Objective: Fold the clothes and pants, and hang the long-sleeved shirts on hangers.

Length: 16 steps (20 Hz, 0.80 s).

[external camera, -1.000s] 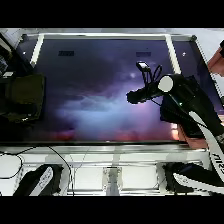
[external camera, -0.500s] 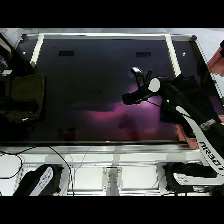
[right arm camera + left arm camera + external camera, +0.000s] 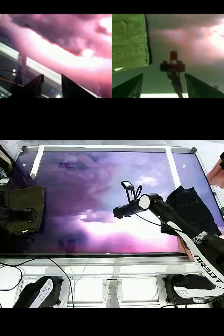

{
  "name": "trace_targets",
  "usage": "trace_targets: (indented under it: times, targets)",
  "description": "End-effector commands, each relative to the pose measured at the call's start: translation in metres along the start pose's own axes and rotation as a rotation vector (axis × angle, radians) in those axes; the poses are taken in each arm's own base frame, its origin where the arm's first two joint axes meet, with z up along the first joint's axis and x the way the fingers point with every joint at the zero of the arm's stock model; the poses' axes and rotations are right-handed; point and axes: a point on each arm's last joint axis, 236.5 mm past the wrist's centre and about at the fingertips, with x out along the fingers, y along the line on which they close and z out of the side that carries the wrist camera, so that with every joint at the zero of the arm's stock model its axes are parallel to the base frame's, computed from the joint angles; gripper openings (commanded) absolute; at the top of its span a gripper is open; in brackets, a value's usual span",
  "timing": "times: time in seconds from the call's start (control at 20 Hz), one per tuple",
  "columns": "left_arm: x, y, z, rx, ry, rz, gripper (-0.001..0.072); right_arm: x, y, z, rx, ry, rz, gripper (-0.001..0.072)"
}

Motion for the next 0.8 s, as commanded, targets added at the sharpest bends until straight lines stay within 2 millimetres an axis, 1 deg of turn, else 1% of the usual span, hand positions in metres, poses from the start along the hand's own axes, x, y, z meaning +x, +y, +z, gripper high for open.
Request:
trace_targets:
  times: [0.0,0.05,0.1,0.2,0.25,0.3,0.4,0.45,0.5,0.55,0.6,0.65,0.7,0.75]
  targets:
    - [-0.001,0.026,-0.003,-0.001,0.013,0.107,0.0545,0.002,0.005,0.001,-0.015,-0.008,0.001,0.0268]
    - [-0.002,0.038,-0.004,-0.004,0.014,0.150,0.0545,0.002,0.004,0.001,-0.015,-0.008,0.000,0.0268]
    - [-0.002,0.052,-0.003,-0.046,0.004,0.191,0.0545,0.002,0.004,0.001,-0.015,-0.007,0.000,0.0267]
    - [0.007,0.077,-0.006,-0.153,-0.008,0.220,0.0545,0.001,0.004,0.001,-0.017,-0.008,-0.001,0.0267]
    - [0.016,0.092,-0.013,-0.211,0.007,0.224,0.0545,0.001,0.003,0.000,-0.019,-0.006,-0.004,0.0268]
    - [0.026,0.109,-0.025,-0.266,0.037,0.236,0.0547,0.001,0.003,-0.001,-0.023,-0.001,-0.008,0.0267]
    - [0.050,0.144,-0.053,-0.365,0.099,0.260,0.0554,0.001,0.002,-0.003,-0.026,0.009,-0.011,0.0267]
    - [0.062,0.156,-0.066,-0.422,0.122,0.256,0.0554,0.001,0.002,-0.004,-0.029,0.012,-0.011,0.0267]
    - [0.075,0.163,-0.080,-0.495,0.146,0.229,0.0555,0.001,0.002,-0.005,-0.045,0.019,-0.011,0.0267]
    - [0.087,0.166,-0.088,-0.557,0.160,0.193,0.0557,0.001,0.002,-0.008,-0.051,0.030,-0.011,0.0267]
    - [0.098,0.169,-0.093,-0.614,0.161,0.151,0.0574,0.001,0.002,-0.010,-0.050,0.040,-0.011,0.0268]
    - [0.108,0.170,-0.092,-0.669,0.147,0.099,0.0577,0.001,0.002,-0.013,-0.050,0.051,-0.011,0.0267]
    - [0.117,0.171,-0.086,-0.704,0.120,0.046,0.0603,0.001,0.001,-0.016,-0.050,0.064,-0.011,0.0267]
    - [0.123,0.172,-0.078,-0.728,0.093,0.005,0.0611,0.001,0.002,-0.019,-0.050,0.077,-0.011,0.0268]
